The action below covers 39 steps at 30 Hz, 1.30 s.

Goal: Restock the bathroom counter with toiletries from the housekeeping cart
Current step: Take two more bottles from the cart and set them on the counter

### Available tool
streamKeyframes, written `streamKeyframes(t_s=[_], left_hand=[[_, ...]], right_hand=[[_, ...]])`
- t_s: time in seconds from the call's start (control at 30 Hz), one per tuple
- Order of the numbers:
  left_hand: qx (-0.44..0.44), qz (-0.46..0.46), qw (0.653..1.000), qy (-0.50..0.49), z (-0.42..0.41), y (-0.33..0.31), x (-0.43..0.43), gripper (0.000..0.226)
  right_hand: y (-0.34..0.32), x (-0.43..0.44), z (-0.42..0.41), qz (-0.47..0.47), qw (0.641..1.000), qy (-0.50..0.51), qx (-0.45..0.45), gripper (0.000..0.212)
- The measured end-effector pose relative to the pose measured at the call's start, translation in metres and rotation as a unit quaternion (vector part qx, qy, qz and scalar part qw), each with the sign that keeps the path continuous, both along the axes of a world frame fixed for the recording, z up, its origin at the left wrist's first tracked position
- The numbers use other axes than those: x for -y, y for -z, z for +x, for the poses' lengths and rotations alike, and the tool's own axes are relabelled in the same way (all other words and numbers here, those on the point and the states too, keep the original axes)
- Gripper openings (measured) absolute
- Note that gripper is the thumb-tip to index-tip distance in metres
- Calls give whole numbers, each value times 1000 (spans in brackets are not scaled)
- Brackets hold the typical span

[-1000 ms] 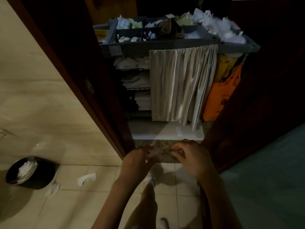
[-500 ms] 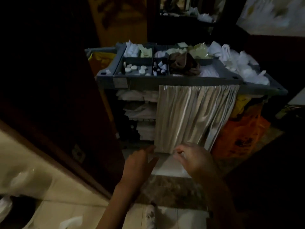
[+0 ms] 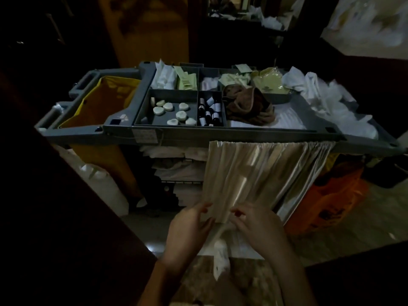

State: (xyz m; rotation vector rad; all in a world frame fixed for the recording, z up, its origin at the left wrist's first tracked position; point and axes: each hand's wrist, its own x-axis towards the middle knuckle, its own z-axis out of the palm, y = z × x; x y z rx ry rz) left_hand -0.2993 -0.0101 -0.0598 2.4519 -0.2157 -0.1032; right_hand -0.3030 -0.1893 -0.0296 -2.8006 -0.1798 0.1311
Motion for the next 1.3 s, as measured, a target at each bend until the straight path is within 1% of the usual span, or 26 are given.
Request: streamKeyframes(t_s=[0.17,0.3,0.37,0.5,0.57,0.73,0.87,0.93,1.0,1.1,1.2,1.3], left_hand=[[-4,-16,1000,-18,59,-1,6,40],[33,-1,999,-21,132,-11,15,39],[47,-11,998,-28,170,-20,20,42],[98,-23,994,-49,237,-34,28,35],[101,-34,993,-61,266,-37,31,38],[137,-72,983,-95,331,-24,41,37],[170,-118,967,-148,352,-5,40,45],[178,-125,964,-155,351,1,38,49],[184,-121,964,-151,347,5,38,54],[193,-103,966,-141,345,8,38,59],[192,-109,965,-144,348,10,35,56],[208,-104,962,-141,348,11,34,49]], right_hand=[[6,-1,70,12,1000,-23,-8,27],[0,7,146,26,999,-35,13,27],[-5,12,187,39,998,-43,30,26],[-14,24,260,46,997,-55,30,27],[-18,30,292,58,996,-58,43,27],[-19,31,364,76,992,-95,45,24],[-9,25,396,46,988,-149,9,27],[-4,22,402,52,983,-175,-16,29],[1,22,405,64,980,-186,-23,31],[6,25,408,55,977,-205,-20,34],[9,24,413,57,977,-205,-15,34],[11,20,414,32,978,-207,-15,37]])
